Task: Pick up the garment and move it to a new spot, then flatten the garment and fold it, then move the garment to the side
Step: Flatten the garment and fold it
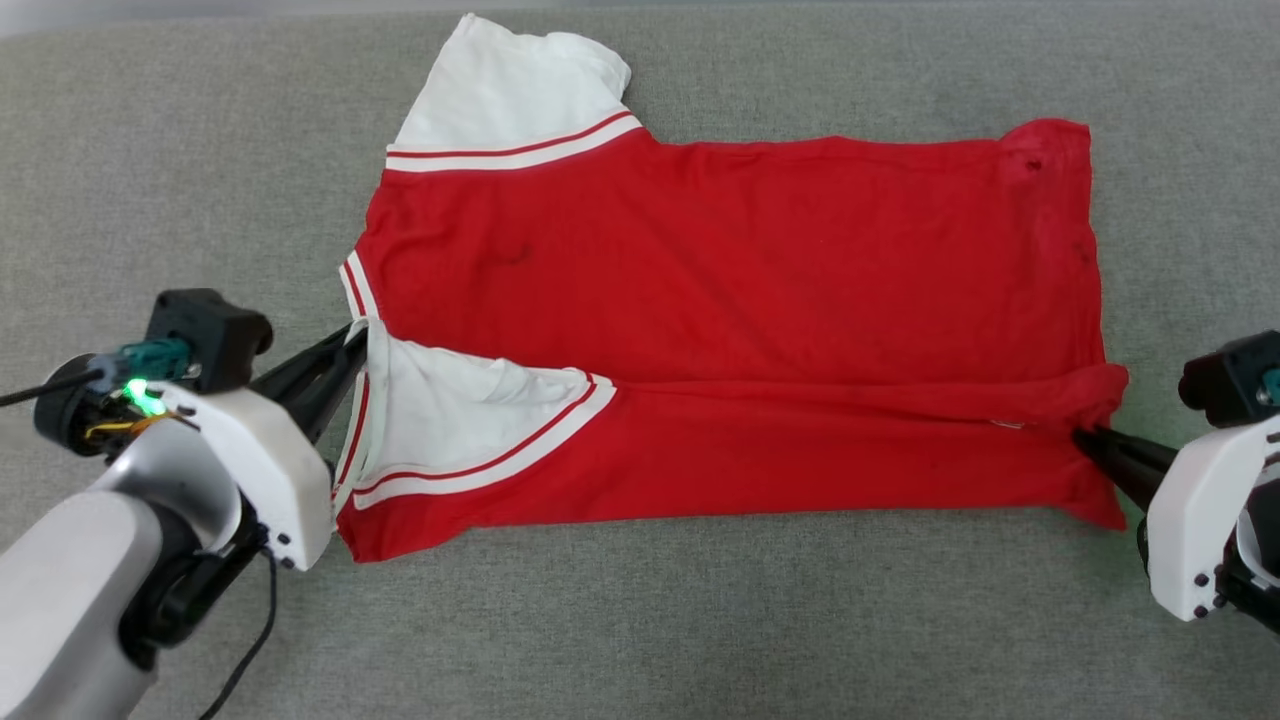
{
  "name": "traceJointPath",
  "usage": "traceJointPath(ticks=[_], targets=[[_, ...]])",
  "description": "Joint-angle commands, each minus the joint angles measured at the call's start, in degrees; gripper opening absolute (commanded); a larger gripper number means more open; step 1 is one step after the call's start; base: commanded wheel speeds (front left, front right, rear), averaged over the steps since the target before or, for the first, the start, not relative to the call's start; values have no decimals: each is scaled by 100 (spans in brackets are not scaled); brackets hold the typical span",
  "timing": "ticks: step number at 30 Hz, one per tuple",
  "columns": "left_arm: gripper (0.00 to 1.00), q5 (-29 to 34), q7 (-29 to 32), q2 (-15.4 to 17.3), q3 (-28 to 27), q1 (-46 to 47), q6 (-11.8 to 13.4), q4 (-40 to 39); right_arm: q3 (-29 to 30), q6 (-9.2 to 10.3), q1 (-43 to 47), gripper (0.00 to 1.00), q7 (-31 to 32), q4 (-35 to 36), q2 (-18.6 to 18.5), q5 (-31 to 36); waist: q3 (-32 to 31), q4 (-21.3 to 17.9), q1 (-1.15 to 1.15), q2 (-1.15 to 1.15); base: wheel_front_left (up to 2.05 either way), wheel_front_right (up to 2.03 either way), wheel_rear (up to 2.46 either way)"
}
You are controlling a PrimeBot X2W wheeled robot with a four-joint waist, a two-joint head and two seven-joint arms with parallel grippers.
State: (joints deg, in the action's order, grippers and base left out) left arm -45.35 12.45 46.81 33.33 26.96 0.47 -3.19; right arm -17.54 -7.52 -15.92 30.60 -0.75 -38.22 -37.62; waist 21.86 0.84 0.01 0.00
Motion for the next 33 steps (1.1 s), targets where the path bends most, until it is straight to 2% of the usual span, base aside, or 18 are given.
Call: traceJointPath(ticks=[1, 6, 7, 8, 9, 15, 20, 23, 27, 33], targets=[[0, 35, 14, -69, 37, 100, -41, 105, -30, 6, -140, 0, 12, -73, -41, 27, 22, 11, -1, 0, 0, 0, 0], [0, 60, 49, -394, 223, 290, -120, 658, -163, 6, -361, 0, 88, -359, 78, -34, 48, 23, -1, 0, 0, 0, 0], [22, 89, 24, -437, 252, 304, -124, 741, -143, 6, -375, 0, 137, -432, 111, -53, 38, 24, -1, 0, 0, 0, 0], [75, 153, -11, -478, 285, 312, -114, 842, -112, 6, -394, 97, 157, -485, 135, -18, 20, 28, -1, 0, 0, 0, 0], [100, 186, -29, -524, 330, 310, -105, 931, -87, 8, -400, 100, 181, -532, 166, 17, -8, 32, -1, 0, 0, 0, 0], [100, 206, -235, -724, 401, 137, -7, 1232, 54, 6, -226, 100, 305, -442, 334, 138, -295, 80, -1, 0, 0, 0, 0], [100, -144, -341, -823, 301, -280, 105, 989, 293, 5, 84, 100, 364, -111, 466, 365, -592, 124, -1, 0, 0, 0, 0], [100, -270, -271, -687, 284, -635, 242, 659, 563, 5, 358, 100, 507, 125, 622, 454, -729, 137, -1, 0, 0, 0, 0], [100, -388, -154, -513, 275, -1136, 558, 229, 924, 5, 749, 100, 695, 453, 853, 635, -822, 145, -1, 0, 0, 0, 0], [100, -493, 65, -327, 269, -1536, 922, -15, 1386, 5, 1264, 100, 906, 936, 1220, 822, -777, 152, -1, 0, 0, 0, 0]])
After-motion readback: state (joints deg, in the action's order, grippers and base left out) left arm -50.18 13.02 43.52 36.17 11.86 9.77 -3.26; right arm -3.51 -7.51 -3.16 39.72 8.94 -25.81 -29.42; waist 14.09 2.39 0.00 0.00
